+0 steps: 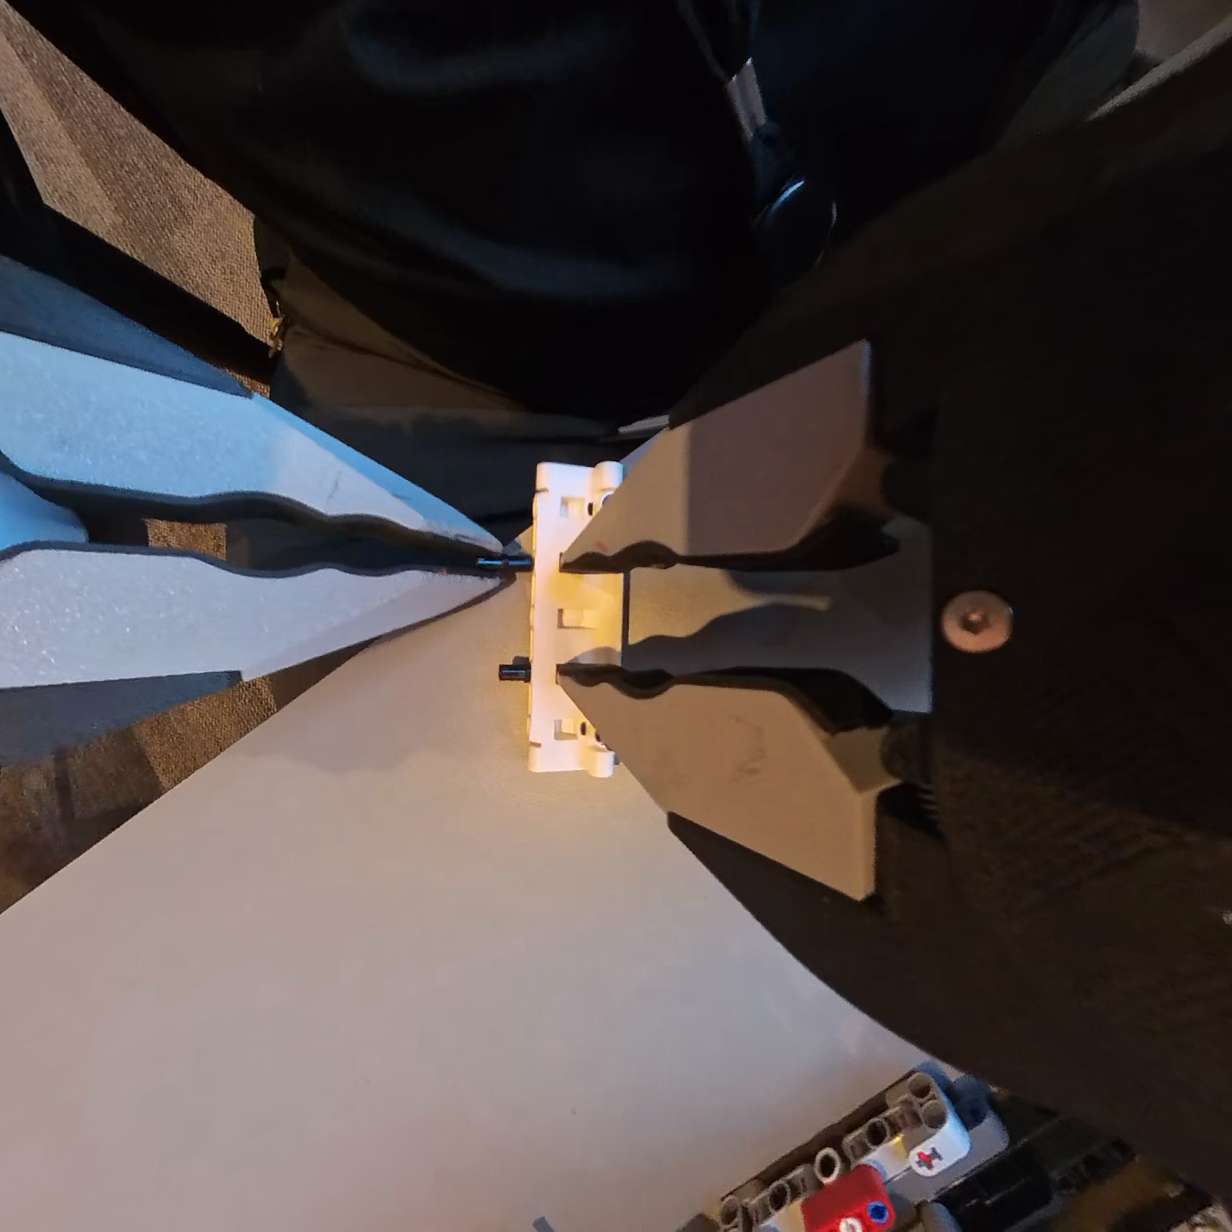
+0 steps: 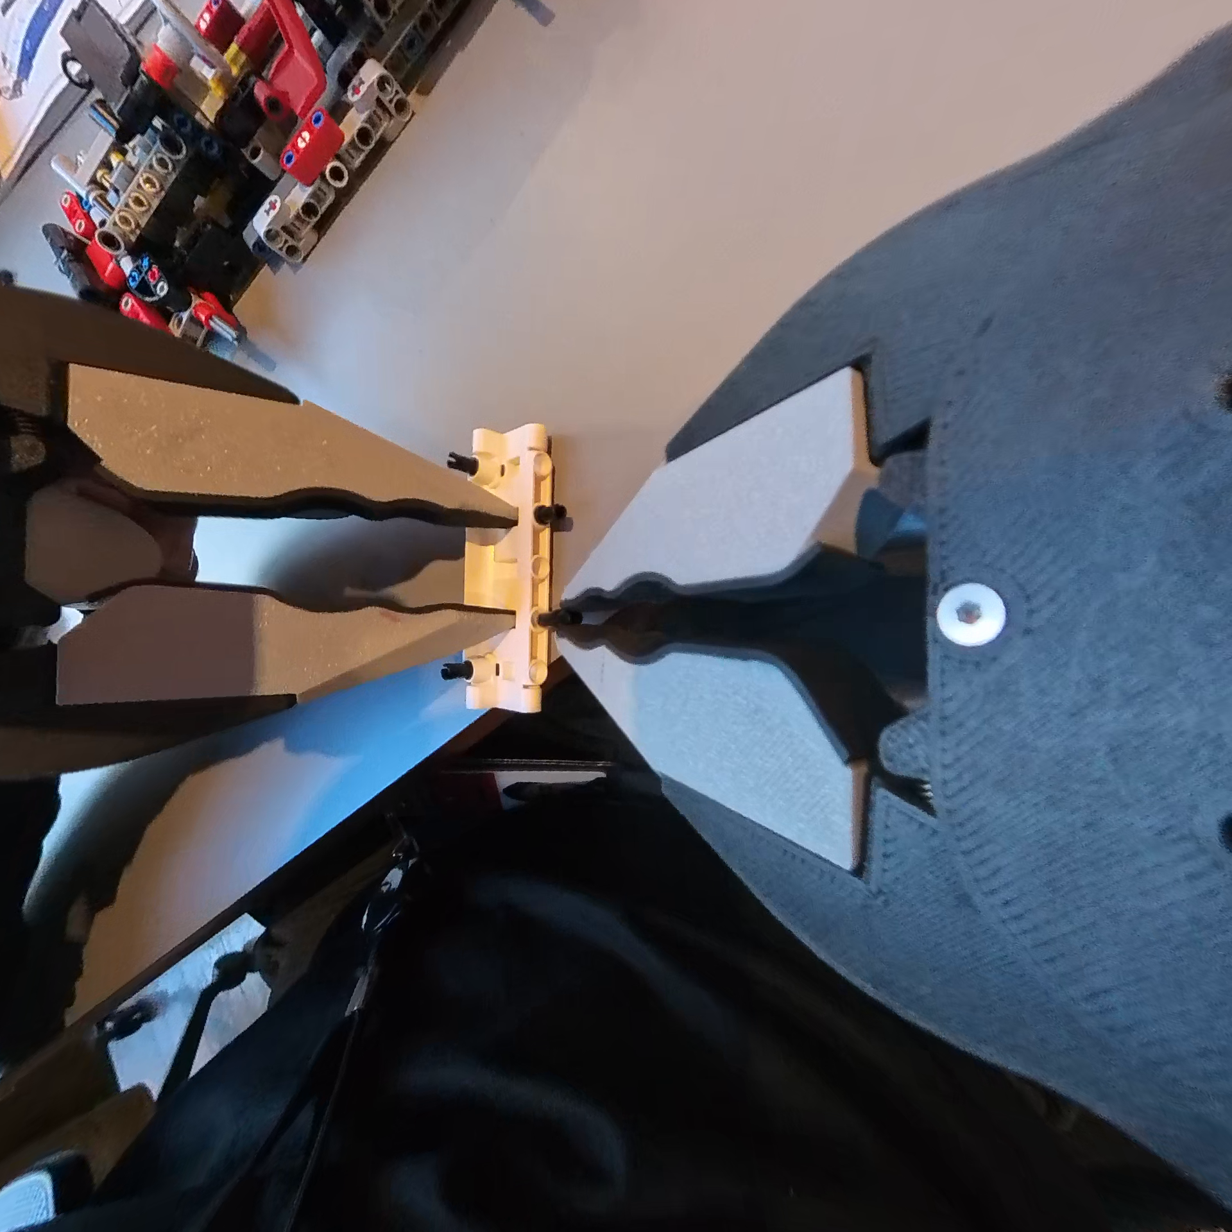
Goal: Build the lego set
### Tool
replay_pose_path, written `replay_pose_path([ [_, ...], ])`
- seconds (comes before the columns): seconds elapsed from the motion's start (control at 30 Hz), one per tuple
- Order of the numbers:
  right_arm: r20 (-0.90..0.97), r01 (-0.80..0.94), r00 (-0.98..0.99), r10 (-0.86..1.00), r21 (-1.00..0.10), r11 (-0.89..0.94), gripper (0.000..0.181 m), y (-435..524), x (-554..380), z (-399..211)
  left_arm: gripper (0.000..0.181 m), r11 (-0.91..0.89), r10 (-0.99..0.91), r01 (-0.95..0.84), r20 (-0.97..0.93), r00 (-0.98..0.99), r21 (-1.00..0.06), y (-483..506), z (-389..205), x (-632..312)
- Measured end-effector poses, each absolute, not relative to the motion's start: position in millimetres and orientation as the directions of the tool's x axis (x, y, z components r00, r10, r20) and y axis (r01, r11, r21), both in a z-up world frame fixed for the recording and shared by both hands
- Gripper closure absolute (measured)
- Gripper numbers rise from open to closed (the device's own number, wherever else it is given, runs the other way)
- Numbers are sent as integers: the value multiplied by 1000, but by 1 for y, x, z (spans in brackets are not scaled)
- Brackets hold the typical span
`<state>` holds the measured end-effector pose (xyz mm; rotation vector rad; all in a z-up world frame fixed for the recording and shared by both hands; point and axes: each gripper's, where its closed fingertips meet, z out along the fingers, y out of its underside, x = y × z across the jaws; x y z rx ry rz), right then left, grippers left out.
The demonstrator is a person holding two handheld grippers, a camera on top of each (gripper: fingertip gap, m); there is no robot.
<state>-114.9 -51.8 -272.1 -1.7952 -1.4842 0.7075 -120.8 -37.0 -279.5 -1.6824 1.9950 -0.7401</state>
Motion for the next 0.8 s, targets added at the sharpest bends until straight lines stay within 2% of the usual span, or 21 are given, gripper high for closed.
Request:
replay_pose_path([
  [0.53,242,684,229,943,-729,21,180,-51,-113,-271,157,99,-990,-746,10,-139,-659,-36,-280,-116],
  [0.8,59,598,283,957,-791,-128,179,-51,-113,-270,157,82,-993,-736,11,-120,-672,-36,-280,-116],
])
